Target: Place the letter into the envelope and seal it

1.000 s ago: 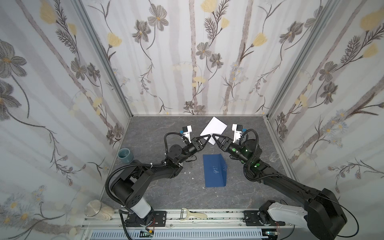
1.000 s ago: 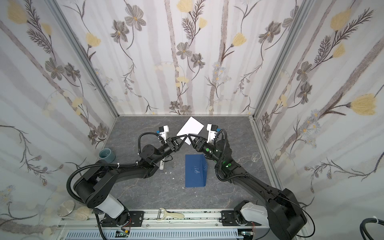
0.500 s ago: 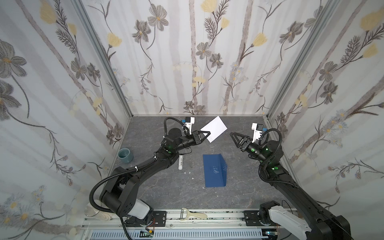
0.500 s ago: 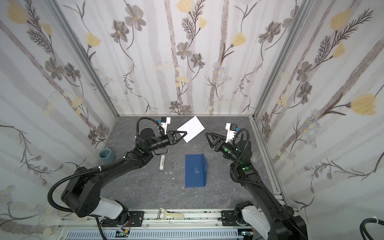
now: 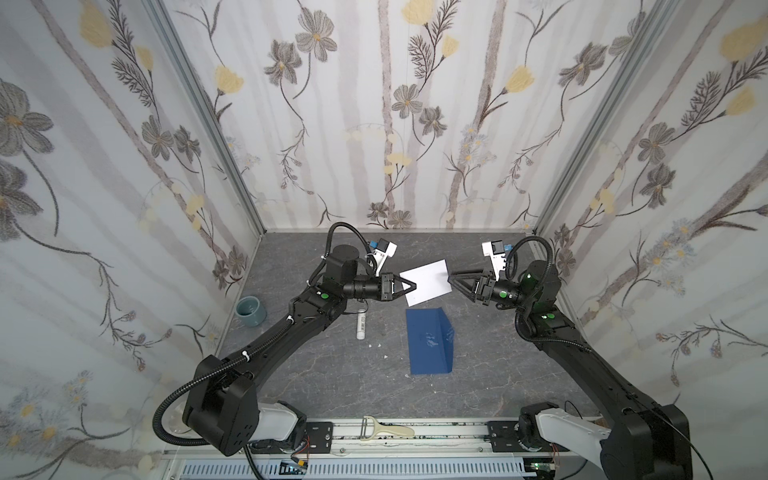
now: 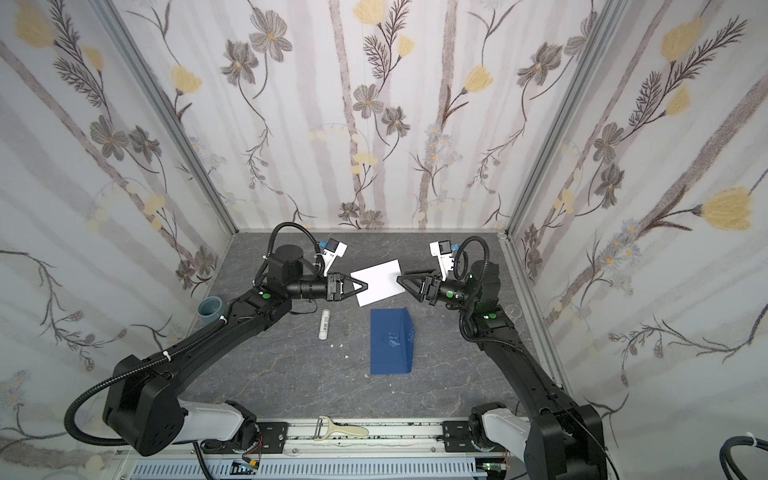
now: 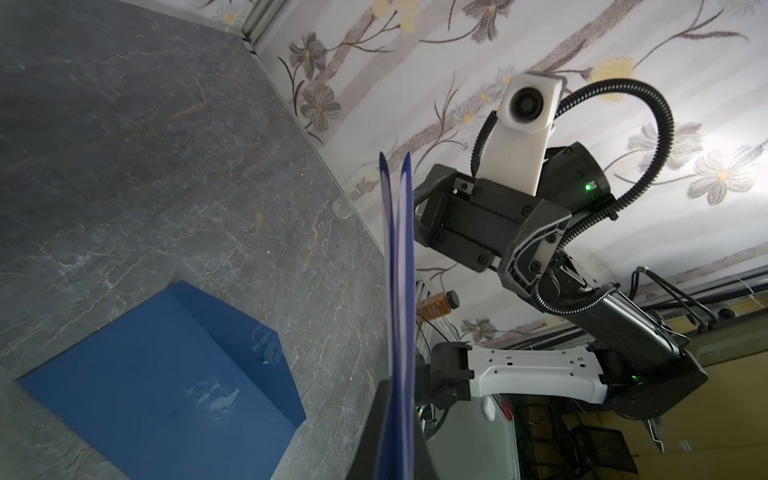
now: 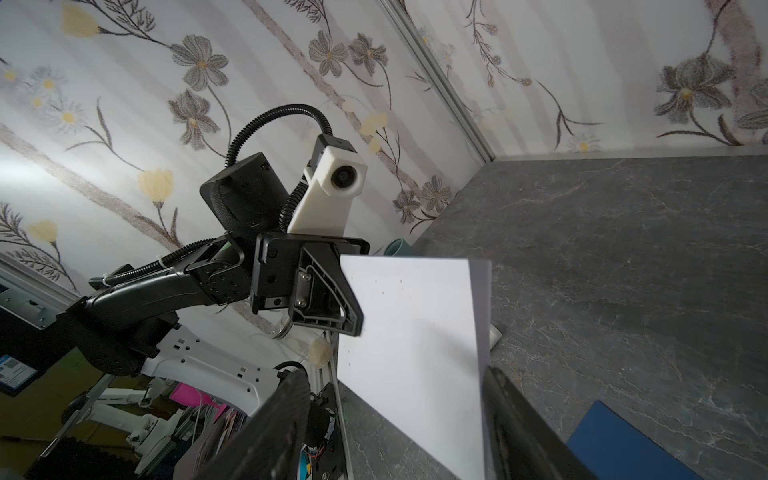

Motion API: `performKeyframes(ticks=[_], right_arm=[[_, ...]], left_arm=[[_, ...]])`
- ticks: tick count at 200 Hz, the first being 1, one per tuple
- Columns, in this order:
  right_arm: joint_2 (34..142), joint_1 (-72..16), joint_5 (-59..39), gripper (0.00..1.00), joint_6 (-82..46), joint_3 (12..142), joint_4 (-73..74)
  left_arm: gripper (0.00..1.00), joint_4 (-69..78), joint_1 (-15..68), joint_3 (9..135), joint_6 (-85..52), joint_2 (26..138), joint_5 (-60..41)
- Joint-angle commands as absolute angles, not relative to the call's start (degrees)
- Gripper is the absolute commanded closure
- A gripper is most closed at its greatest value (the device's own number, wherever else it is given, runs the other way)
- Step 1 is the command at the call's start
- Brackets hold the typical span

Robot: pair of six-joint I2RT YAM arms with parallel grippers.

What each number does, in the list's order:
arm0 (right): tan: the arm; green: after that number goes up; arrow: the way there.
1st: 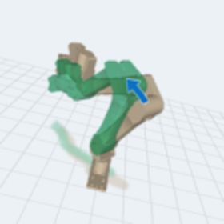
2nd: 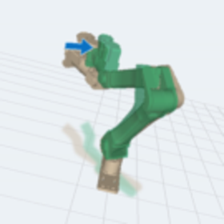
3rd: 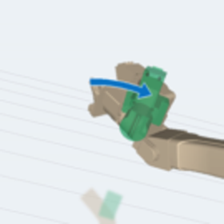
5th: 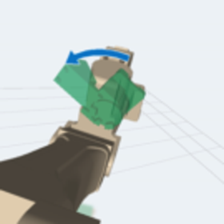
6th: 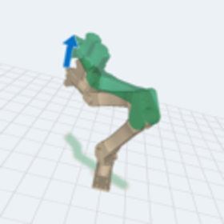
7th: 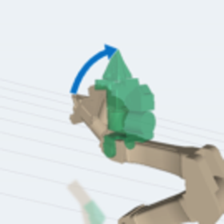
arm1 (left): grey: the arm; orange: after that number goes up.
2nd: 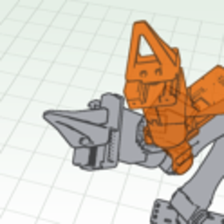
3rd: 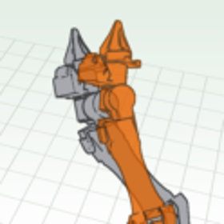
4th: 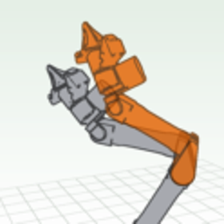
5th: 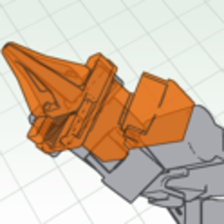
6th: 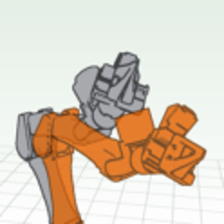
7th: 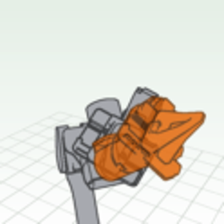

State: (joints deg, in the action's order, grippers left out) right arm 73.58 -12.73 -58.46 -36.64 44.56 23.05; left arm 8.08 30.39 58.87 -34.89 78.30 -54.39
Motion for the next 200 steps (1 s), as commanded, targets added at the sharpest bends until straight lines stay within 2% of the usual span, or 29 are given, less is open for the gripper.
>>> performKeyframes(ticks=[1,71,88,107,140,155,158,200], right_arm=[[74.43,-12.72,-61.49,0.33,-34.60,45.75,22.70],[76.44,-12.91,-63.52,0.31,-34.62,46.23,23.25],[76.55,-13.23,-64.57,0.36,-35.34,45.84,24.40],[76.80,-13.75,-65.93,0.48,-37.14,45.19,27.35],[77.51,-14.39,-67.30,0.75,-38.34,45.01,29.30],[77.69,-14.65,-67.70,0.93,-38.66,45.09,29.61],[77.69,-14.64,-67.83,1.00,-38.75,45.09,29.77],[77.35,-14.93,-67.48,1.00,-39.15,45.05,29.92]], left_arm=[[1.00,7.16,30.32,59.45,-34.34,77.78,-61.01],[1.00,6.35,29.79,61.39,-34.99,78.21,-64.22],[1.00,6.37,29.74,61.72,-35.07,78.48,-64.25],[1.00,6.24,29.74,61.87,-35.07,78.79,-64.28],[1.00,6.24,29.71,62.24,-34.98,79.10,-64.01],[1.00,6.24,29.72,62.32,-34.90,79.14,-63.75],[1.00,6.24,29.73,62.31,-34.87,79.18,-63.72],[1.00,6.24,29.67,62.49,-34.76,79.19,-62.12]])
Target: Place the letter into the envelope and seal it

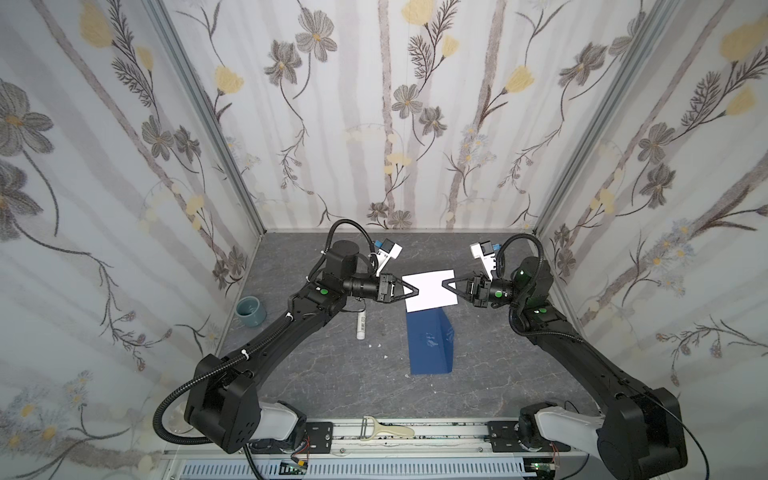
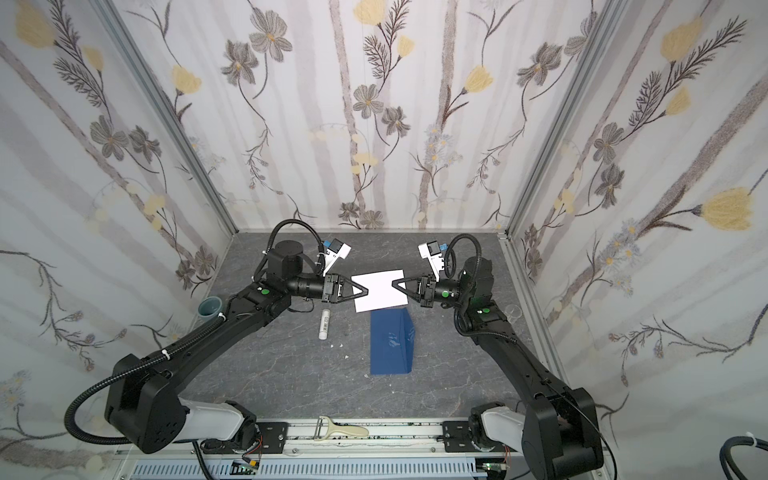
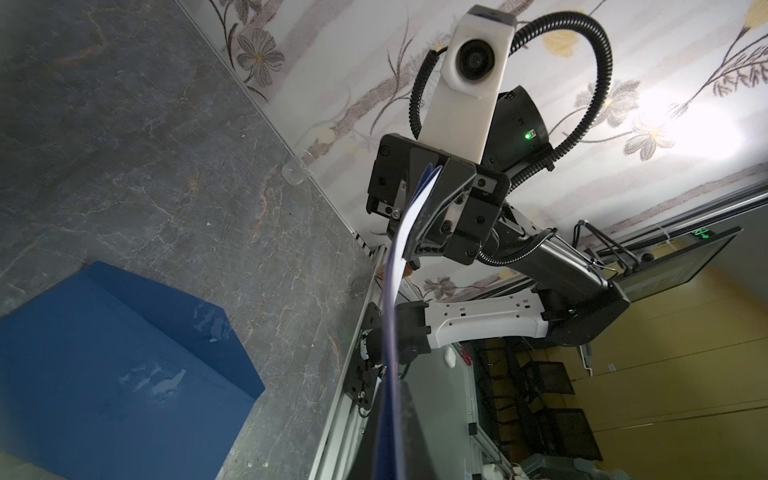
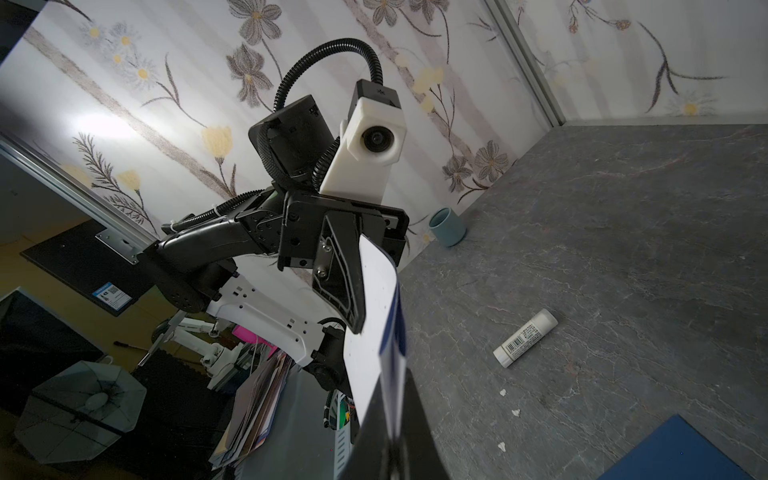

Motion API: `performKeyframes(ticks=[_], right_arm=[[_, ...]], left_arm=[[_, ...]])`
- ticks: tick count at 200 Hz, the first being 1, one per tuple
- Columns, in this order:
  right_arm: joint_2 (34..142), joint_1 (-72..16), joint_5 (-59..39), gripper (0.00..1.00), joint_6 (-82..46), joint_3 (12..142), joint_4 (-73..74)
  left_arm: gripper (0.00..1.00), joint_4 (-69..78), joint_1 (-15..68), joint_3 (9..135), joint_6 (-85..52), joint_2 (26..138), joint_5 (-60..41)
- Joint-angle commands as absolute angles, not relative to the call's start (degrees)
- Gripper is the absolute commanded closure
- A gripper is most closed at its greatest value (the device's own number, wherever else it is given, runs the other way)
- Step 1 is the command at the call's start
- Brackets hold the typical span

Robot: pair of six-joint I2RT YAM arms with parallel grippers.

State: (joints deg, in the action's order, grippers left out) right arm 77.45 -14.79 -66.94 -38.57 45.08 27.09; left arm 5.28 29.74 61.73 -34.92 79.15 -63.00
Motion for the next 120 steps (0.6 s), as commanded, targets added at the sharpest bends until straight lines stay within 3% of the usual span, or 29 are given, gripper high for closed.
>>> performKeyframes(ticks=[1,5,15,24,36,55,90,120], right_arm=[[77.34,-14.98,-67.45,1.00,-39.18,45.07,29.95],[77.27,-15.02,-67.29,1.00,-39.27,45.03,29.95],[77.02,-15.03,-66.51,1.00,-39.42,45.00,29.97],[76.83,-15.02,-65.90,1.00,-39.63,45.00,29.96],[76.49,-15.05,-64.43,1.00,-40.19,44.93,30.26],[75.86,-15.11,-61.13,1.00,-42.40,44.40,32.62],[75.17,-15.10,-54.07,1.00,-47.79,43.59,38.27],[73.65,-15.46,-45.02,1.00,-50.36,41.39,40.30]], left_arm=[[1.00,6.24,29.65,62.53,-34.78,79.19,-62.04],[0.99,6.24,29.62,62.62,-34.80,79.07,-61.59],[0.75,6.24,29.54,62.86,-34.78,78.64,-60.00],[0.69,6.24,29.45,63.06,-34.72,78.02,-58.19],[0.53,6.26,29.49,63.20,-34.90,77.04,-54.87],[0.43,6.33,29.45,62.74,-35.94,74.93,-48.21],[0.37,8.39,29.44,58.24,-40.47,69.51,-32.90],[0.36,30.37,29.52,43.84,-52.63,64.08,-28.15]])
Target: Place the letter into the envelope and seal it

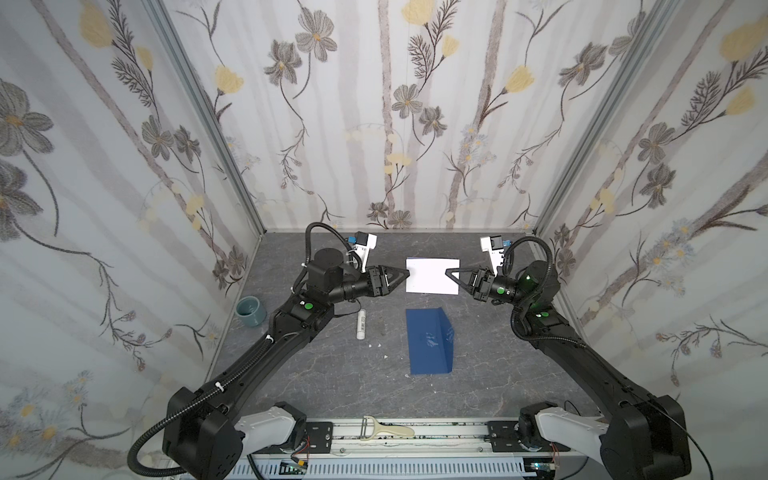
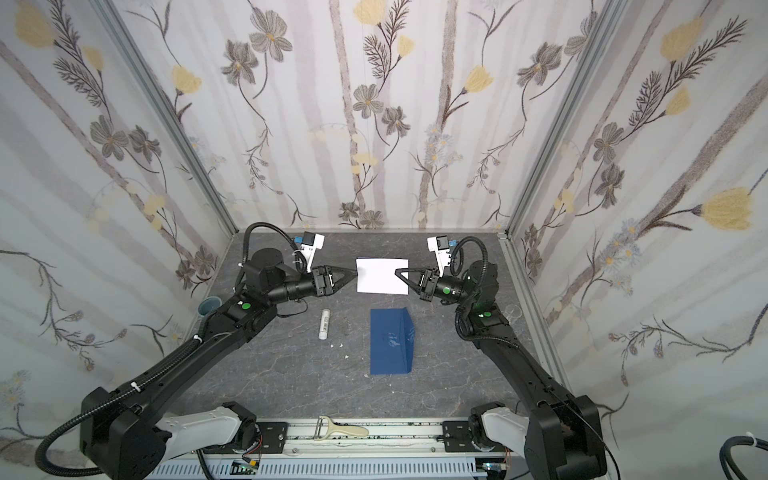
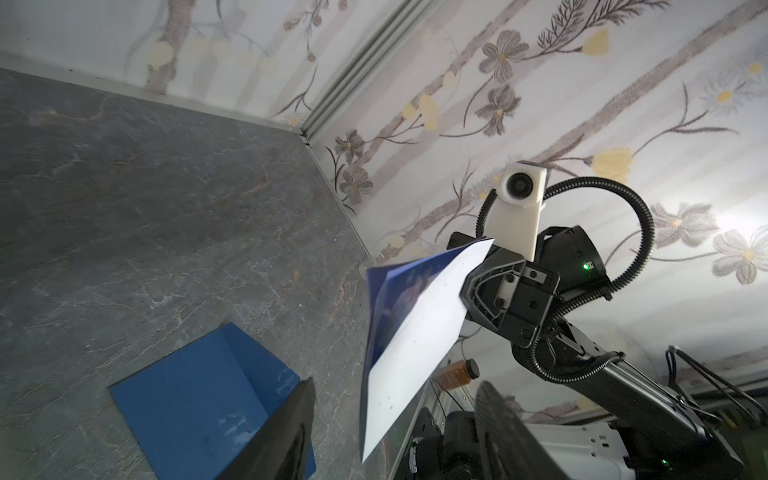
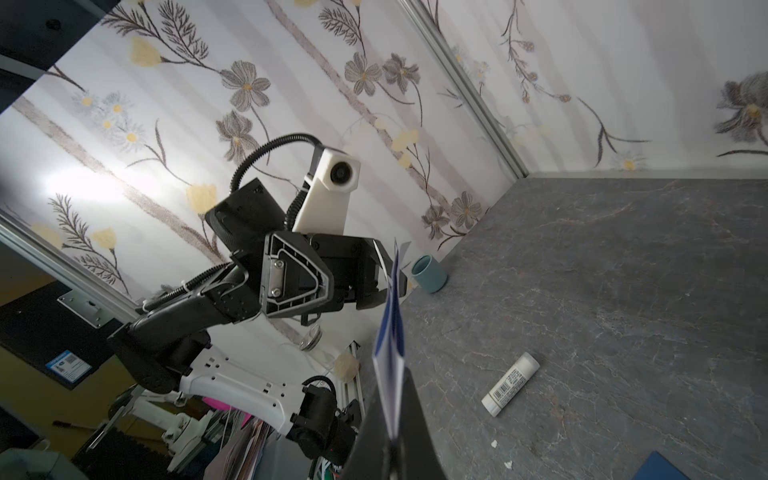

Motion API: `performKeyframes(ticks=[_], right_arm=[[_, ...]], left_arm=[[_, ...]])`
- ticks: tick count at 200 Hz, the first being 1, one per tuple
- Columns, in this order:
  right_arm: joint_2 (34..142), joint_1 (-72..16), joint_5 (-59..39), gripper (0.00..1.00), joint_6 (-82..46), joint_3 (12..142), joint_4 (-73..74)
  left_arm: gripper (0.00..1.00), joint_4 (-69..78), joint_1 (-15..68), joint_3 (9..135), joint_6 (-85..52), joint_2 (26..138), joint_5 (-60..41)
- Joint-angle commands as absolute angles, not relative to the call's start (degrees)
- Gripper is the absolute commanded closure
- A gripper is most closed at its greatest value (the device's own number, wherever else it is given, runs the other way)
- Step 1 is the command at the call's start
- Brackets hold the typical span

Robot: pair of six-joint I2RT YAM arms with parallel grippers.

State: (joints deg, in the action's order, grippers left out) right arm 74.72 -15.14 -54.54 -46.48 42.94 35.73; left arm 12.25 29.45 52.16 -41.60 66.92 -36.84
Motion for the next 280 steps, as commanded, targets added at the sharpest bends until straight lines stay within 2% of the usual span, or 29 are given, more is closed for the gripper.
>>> performKeyframes(ticks=[1,52,81,105,211,236,280], right_arm=[[73.48,-15.58,-43.99,1.00,-50.60,41.22,40.42],[68.88,-22.26,-26.06,1.00,-52.78,37.52,43.92],[68.37,-26.01,-19.89,1.00,-55.35,35.41,46.98],[68.55,-27.89,-17.81,1.00,-56.40,34.42,49.09],[70.44,-30.51,-16.72,1.00,-58.79,33.84,52.61],[70.75,-30.76,-16.86,1.00,-58.95,33.68,52.80],[70.71,-30.77,-16.94,1.00,-59.04,33.66,52.96]], left_arm=[[0.36,30.87,29.57,43.54,-52.95,63.94,-27.87],[0.37,44.81,39.33,35.25,-55.02,62.98,-12.67],[0.37,55.26,42.91,33.27,-56.95,66.76,-8.67],[0.39,62.22,44.88,33.64,-57.79,70.87,-7.03],[0.47,66.39,47.42,40.73,-55.90,80.07,-5.98],[0.53,67.10,47.46,41.81,-56.42,81.73,-6.37],[0.83,67.82,47.47,42.71,-56.69,83.47,-7.03]])
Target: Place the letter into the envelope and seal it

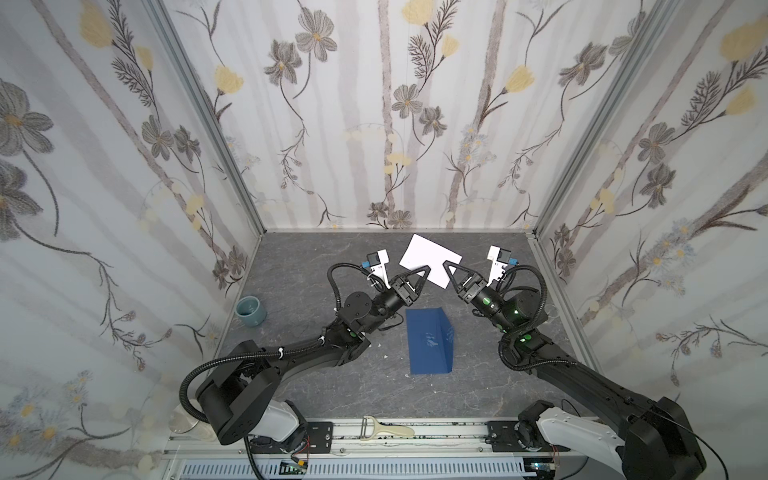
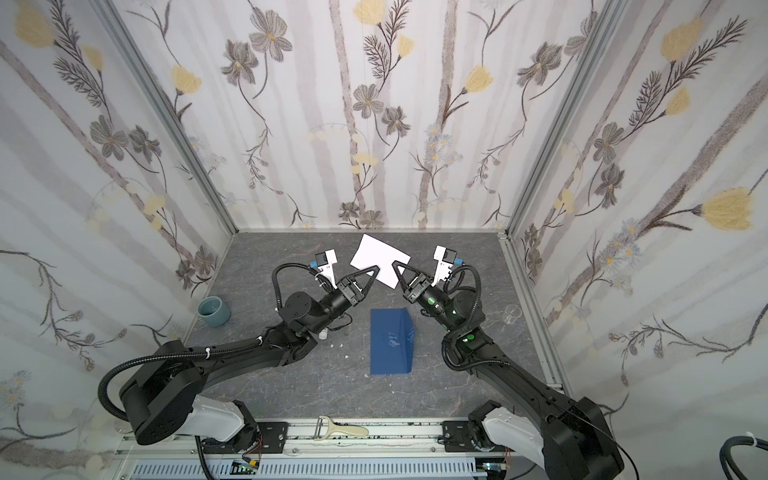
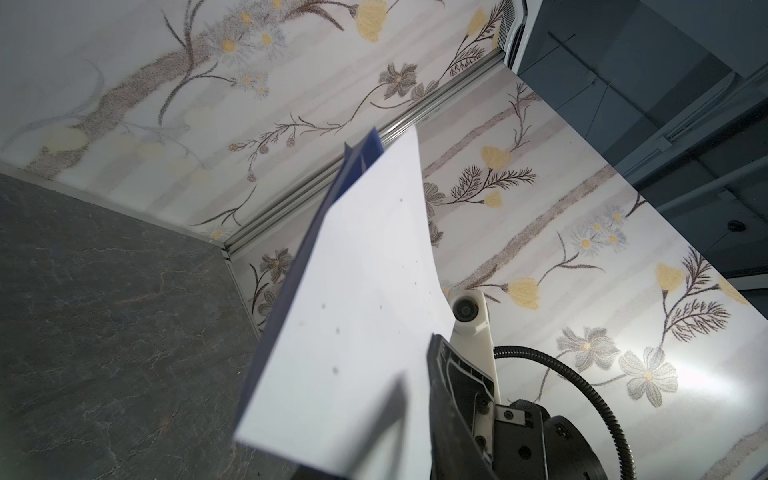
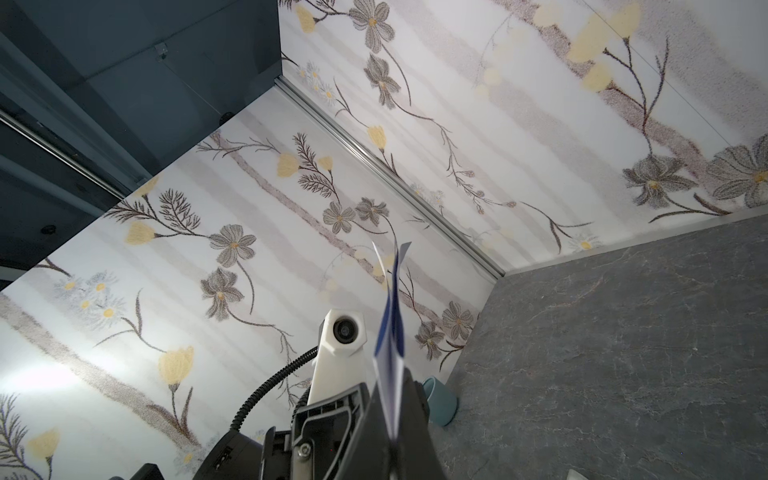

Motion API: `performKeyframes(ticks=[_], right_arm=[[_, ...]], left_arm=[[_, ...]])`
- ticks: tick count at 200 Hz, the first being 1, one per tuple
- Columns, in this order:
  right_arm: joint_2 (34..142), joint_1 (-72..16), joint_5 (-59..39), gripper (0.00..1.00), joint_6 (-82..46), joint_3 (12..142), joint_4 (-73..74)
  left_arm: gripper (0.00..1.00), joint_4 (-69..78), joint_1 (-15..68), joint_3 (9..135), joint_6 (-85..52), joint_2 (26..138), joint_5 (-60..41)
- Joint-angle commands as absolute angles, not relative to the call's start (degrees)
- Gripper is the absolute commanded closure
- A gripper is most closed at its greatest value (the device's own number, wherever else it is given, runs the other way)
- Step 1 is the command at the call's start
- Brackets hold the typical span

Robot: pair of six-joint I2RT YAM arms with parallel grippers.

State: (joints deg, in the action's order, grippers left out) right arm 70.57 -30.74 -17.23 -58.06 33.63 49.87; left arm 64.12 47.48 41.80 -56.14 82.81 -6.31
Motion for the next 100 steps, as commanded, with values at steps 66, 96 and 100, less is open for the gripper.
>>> performKeyframes(ticks=[66,96,100], right_arm=[[68.76,-28.93,-21.70,0.59,-53.94,34.89,46.17],[65.30,-23.86,-28.13,0.45,-47.11,37.08,34.92],[64.91,-22.31,-29.78,0.44,-46.40,37.60,32.72]], left_arm=[[1.00,67.11,43.99,43.32,-58.47,84.23,-14.71],[1.00,56.42,39.78,46.17,-56.58,83.13,-23.20],[1.00,54.02,39.22,46.79,-55.79,82.72,-24.15]])
